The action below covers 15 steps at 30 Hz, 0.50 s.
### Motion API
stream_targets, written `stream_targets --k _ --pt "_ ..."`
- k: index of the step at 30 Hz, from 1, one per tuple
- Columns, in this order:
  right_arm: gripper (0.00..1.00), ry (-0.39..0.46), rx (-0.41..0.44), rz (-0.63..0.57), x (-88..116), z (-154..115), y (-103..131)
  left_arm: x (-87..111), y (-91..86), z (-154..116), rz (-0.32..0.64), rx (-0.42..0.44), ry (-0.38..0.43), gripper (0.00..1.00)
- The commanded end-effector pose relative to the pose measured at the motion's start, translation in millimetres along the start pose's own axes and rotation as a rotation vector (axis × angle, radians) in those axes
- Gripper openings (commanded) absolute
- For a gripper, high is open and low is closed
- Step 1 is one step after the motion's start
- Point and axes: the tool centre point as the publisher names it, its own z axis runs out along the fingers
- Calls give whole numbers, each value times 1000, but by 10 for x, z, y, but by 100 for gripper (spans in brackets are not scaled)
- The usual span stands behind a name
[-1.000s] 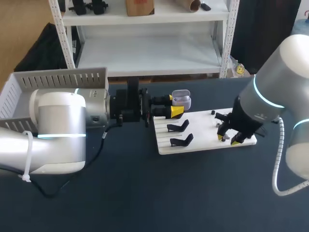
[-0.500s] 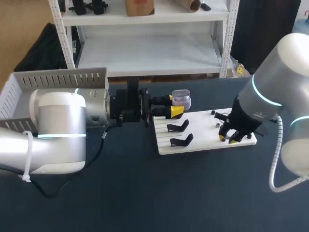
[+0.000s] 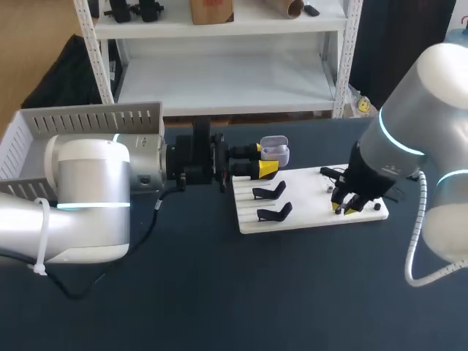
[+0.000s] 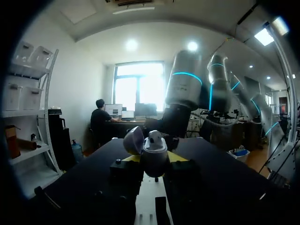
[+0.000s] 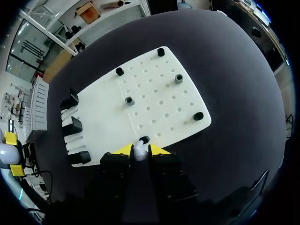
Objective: Pick up each earbud case from the left stands, insert the matching earbuds, close the lid, and place the case in the box.
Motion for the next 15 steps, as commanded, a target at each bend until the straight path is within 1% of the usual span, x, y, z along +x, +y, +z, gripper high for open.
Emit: stream_targets --k 1,4,5,6,7,8,9,13,15 --pt "0 -34 7 -7 60 -208 23 3 -9 -2 2 -4 -2 0" --pt "0 -48 20 -41 59 -368 98 3 -9 -2 2 -4 -2 0" --pt "0 -31 37 -59 58 -421 128 3 -9 -2 2 -4 -2 0" --pt "0 -47 37 -74 56 -476 155 3 -9 -2 2 -4 -2 0" --pt "0 -49 29 -90 53 -545 180 3 -9 -2 2 -4 -2 0" --pt "0 -40 44 -110 54 -603 194 3 -9 -2 2 -4 -2 0" --pt "0 -53 40 -123 54 -671 212 3 -9 -2 2 -4 -2 0" --pt "0 -37 45 -178 68 -928 301 3 -9 -2 2 -4 -2 0" --pt "0 -38 34 -215 85 -1035 345 3 -9 -2 2 -4 -2 0"
